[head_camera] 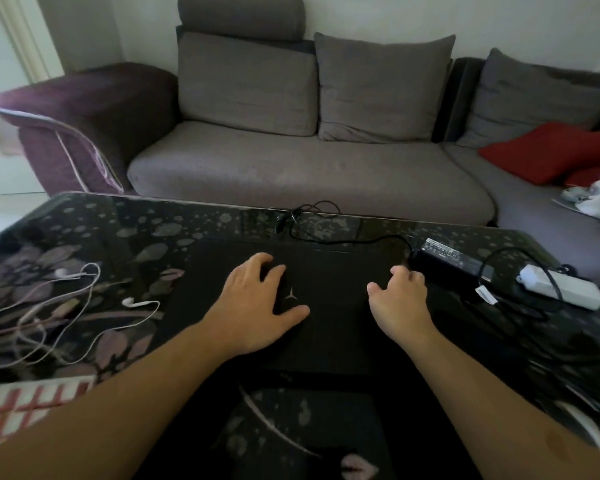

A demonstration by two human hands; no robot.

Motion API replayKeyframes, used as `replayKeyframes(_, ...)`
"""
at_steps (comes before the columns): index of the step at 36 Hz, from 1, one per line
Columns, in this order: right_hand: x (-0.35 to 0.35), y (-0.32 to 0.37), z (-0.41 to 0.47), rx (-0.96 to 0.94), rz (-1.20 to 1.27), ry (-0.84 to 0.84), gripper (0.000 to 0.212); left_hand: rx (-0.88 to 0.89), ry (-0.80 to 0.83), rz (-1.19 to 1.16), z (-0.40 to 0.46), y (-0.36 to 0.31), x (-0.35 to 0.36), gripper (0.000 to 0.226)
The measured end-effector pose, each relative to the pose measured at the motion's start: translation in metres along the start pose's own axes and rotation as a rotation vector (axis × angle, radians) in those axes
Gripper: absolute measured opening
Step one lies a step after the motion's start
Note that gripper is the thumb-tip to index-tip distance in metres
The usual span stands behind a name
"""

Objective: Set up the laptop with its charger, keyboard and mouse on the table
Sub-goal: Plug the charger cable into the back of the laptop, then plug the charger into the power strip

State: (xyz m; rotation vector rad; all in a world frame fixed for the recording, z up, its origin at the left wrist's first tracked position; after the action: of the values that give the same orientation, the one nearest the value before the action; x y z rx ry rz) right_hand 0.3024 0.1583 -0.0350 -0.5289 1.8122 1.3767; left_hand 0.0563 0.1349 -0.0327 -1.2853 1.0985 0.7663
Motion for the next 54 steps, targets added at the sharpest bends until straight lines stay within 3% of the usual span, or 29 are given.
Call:
replayKeyframes(5,-0.011,-0.009,-0.040,0.067,-0.046,0.096,0.072,0.036,0.180,0.019,-0.041,-0.010,0.003,0.125)
replayKeyframes(8,-0.015,-0.010,-0.064,0.101,-0.048,0.167,0.087,0.062,0.220,0.072,-0.055,-0.009,0.001,0.134)
replayKeyframes(12,-0.010,-0.018,-0.088,0.091,-0.047,0.294,0.127,0.055,0.145,0.104,-0.067,-0.006,-0.001,0.115)
replayKeyframes(15,-0.010,-0.025,-0.098,0.022,-0.100,0.354,0.139,0.052,0.132,0.139,-0.073,-0.012,-0.002,0.104)
replayKeyframes(22,-0.013,-0.027,-0.097,-0.083,-0.090,0.317,0.131,0.051,0.150,0.148,-0.071,-0.013,0.001,0.102)
replayKeyframes(38,-0.009,-0.025,-0.083,-0.133,-0.068,0.291,0.127,0.066,0.115,0.170,-0.057,-0.017,0.003,0.095)
replayKeyframes(47,-0.012,-0.021,-0.085,-0.146,-0.130,0.309,0.127,0.044,0.099,0.040,-0.050,-0.022,-0.005,0.103)
replayKeyframes(50,-0.014,-0.018,-0.084,-0.161,-0.169,0.330,0.125,0.064,0.067,-0.089,-0.048,-0.035,-0.006,0.097)
replayKeyframes(54,-0.025,-0.020,-0.083,-0.188,-0.169,0.359,0.117,0.114,-0.008,-0.218,-0.045,-0.061,-0.006,0.070)
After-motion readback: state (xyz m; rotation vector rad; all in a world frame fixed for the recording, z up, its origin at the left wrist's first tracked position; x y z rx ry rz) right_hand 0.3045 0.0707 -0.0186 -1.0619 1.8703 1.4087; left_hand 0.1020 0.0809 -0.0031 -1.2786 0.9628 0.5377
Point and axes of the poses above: each hand's wrist, its own z-axis towards the middle knuckle, its own x-axis out of the palm, y = z × x, the point moved 5 cm from there along z, towards the middle knuckle
